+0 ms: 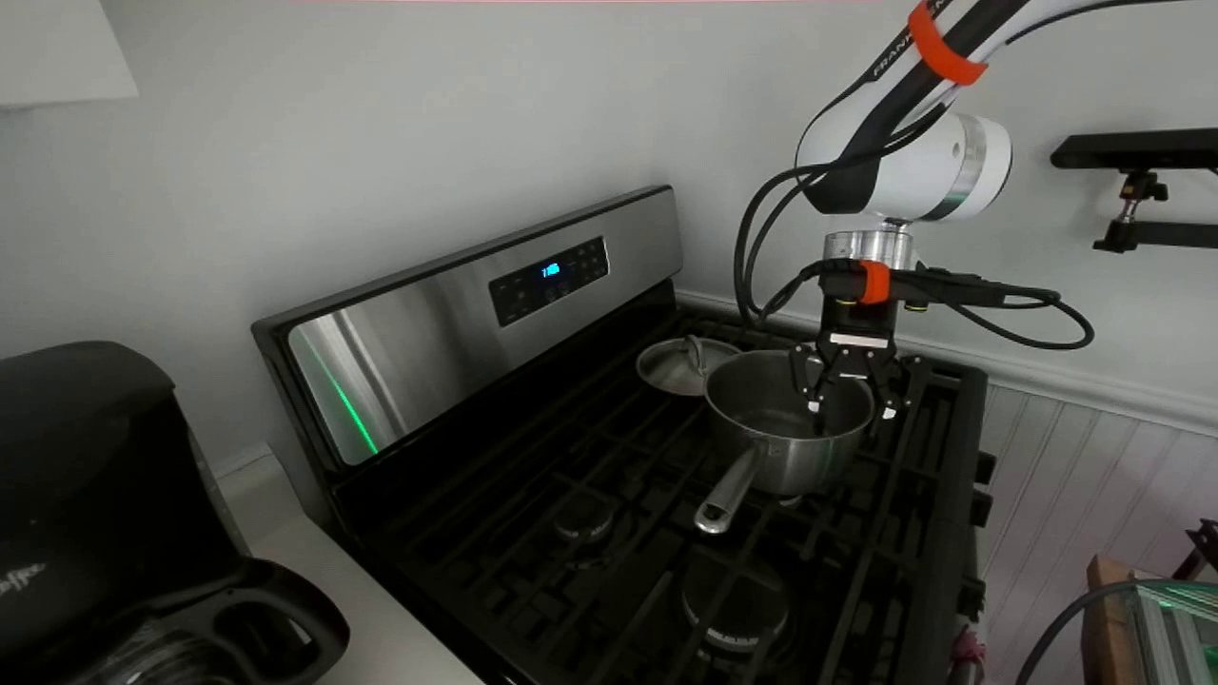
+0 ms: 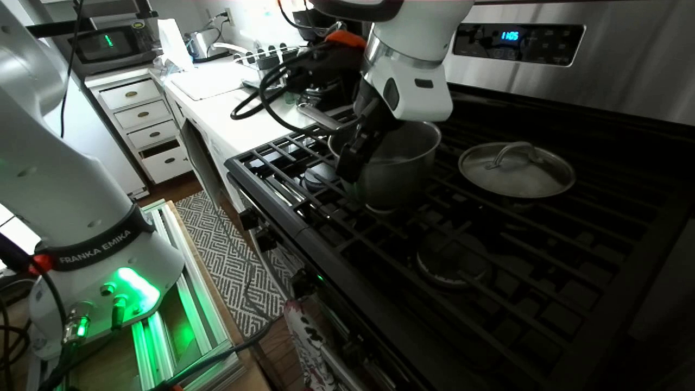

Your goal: Move the pot to the left, then put the lid on the pot

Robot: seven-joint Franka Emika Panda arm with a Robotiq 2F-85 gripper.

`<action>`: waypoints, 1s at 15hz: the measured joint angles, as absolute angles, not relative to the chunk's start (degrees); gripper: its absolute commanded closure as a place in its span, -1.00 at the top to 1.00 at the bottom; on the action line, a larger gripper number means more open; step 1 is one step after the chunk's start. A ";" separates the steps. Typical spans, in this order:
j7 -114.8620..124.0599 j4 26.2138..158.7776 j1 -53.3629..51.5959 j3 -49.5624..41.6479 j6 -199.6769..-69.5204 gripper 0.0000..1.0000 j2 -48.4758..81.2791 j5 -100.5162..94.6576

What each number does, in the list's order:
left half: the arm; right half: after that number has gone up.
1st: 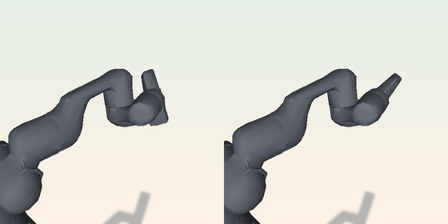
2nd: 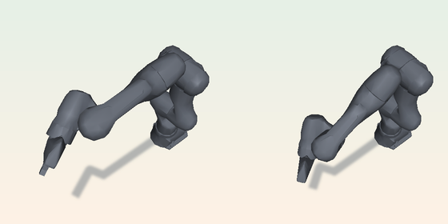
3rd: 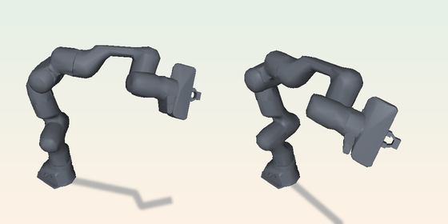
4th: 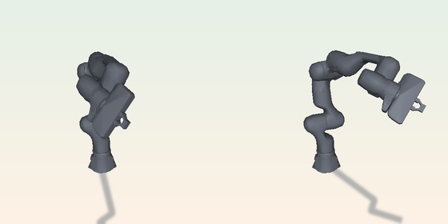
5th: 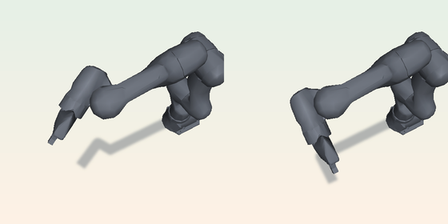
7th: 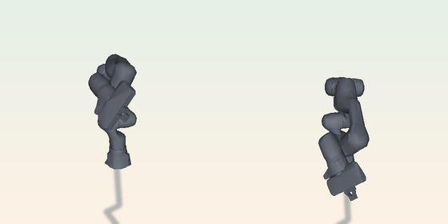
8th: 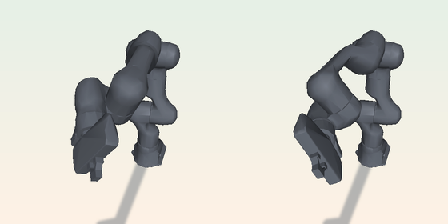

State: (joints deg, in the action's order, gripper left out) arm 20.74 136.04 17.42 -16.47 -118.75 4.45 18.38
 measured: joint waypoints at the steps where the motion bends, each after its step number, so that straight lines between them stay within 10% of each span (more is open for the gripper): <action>1: 20.74 135.80 17.43 -16.54 -118.75 -0.65 4.89 18.59; 4: 20.74 135.34 17.44 -16.69 -118.75 -0.98 5.83 18.71; 15: 19.10 134.48 17.03 -16.48 -118.39 -0.97 6.58 19.04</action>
